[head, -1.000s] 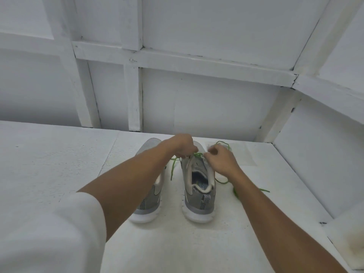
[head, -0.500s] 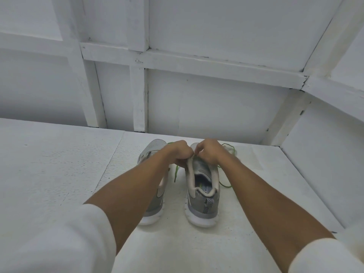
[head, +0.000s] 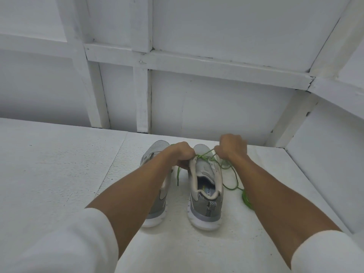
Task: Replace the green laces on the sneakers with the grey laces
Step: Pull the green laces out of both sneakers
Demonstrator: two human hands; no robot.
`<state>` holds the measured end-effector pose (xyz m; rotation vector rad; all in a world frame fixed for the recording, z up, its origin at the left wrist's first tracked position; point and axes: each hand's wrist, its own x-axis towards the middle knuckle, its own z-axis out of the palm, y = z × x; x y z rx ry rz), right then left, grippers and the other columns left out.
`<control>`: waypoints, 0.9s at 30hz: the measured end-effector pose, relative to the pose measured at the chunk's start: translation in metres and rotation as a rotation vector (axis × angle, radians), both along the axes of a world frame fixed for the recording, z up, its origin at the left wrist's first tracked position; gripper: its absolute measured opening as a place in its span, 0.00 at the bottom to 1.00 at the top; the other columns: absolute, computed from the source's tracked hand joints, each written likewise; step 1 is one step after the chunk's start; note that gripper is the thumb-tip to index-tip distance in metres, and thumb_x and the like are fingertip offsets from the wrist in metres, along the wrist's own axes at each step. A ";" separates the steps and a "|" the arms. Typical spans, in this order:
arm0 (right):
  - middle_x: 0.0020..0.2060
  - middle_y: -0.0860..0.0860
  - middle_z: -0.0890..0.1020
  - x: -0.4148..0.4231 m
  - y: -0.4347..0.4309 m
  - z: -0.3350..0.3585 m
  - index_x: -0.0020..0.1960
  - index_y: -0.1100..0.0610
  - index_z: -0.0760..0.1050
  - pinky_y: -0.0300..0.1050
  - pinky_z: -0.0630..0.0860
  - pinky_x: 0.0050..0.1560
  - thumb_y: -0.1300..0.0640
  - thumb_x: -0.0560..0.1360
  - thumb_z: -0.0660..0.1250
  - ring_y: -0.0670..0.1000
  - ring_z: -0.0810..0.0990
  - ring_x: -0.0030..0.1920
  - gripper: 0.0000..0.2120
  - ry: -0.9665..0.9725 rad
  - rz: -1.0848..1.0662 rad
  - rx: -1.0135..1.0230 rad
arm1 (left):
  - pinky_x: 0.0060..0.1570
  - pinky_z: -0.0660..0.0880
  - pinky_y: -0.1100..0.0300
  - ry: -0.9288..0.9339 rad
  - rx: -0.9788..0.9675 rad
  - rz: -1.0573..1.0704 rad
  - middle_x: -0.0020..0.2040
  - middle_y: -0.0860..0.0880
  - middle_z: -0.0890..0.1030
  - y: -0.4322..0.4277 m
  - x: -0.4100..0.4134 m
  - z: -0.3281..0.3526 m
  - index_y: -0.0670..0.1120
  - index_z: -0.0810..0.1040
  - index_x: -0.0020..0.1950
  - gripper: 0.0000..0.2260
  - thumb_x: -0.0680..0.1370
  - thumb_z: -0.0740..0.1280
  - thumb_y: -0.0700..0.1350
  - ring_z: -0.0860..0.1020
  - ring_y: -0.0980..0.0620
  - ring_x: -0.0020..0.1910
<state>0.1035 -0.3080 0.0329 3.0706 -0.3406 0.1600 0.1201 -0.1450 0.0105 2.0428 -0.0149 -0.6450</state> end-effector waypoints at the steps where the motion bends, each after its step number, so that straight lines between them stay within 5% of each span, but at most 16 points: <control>1: 0.54 0.54 0.80 0.000 -0.003 0.000 0.53 0.55 0.76 0.48 0.71 0.52 0.54 0.73 0.63 0.58 0.76 0.56 0.11 0.017 -0.027 0.034 | 0.48 0.82 0.45 0.001 0.004 -0.001 0.42 0.38 0.81 0.000 0.000 0.000 0.37 0.76 0.50 0.07 0.79 0.60 0.37 0.82 0.42 0.38; 4: 0.61 0.53 0.75 0.002 0.008 -0.003 0.62 0.51 0.72 0.52 0.69 0.61 0.54 0.73 0.66 0.59 0.72 0.63 0.17 0.127 0.106 0.203 | 0.48 0.82 0.46 -0.006 0.020 0.001 0.41 0.39 0.81 -0.001 0.001 -0.001 0.37 0.76 0.49 0.06 0.79 0.60 0.37 0.81 0.42 0.37; 10: 0.55 0.53 0.78 0.006 0.029 -0.018 0.46 0.47 0.79 0.51 0.67 0.56 0.55 0.73 0.66 0.58 0.71 0.61 0.05 0.182 0.229 0.123 | 0.49 0.82 0.48 -0.009 0.006 0.006 0.38 0.40 0.80 -0.002 0.000 -0.001 0.38 0.76 0.46 0.06 0.78 0.60 0.36 0.81 0.44 0.36; 17: 0.56 0.52 0.77 0.002 -0.012 0.009 0.59 0.53 0.74 0.53 0.65 0.58 0.60 0.74 0.61 0.57 0.70 0.61 0.14 -0.062 -0.072 -0.106 | 0.50 0.81 0.44 -0.010 0.010 -0.004 0.39 0.39 0.79 -0.001 -0.001 -0.001 0.37 0.75 0.49 0.05 0.79 0.60 0.37 0.80 0.42 0.38; 22: 0.65 0.54 0.71 -0.001 0.003 0.001 0.67 0.53 0.68 0.57 0.65 0.64 0.53 0.73 0.65 0.59 0.67 0.66 0.23 0.080 0.044 0.113 | 0.50 0.81 0.45 -0.010 0.018 -0.006 0.38 0.40 0.79 -0.002 -0.001 0.001 0.37 0.75 0.48 0.06 0.79 0.60 0.37 0.81 0.42 0.37; 27: 0.55 0.51 0.77 0.000 0.030 -0.012 0.53 0.49 0.79 0.56 0.63 0.63 0.55 0.75 0.63 0.56 0.64 0.65 0.09 0.221 0.187 0.068 | 0.50 0.81 0.46 -0.008 0.023 0.001 0.40 0.39 0.81 -0.002 -0.003 0.004 0.38 0.76 0.48 0.06 0.79 0.59 0.36 0.82 0.41 0.40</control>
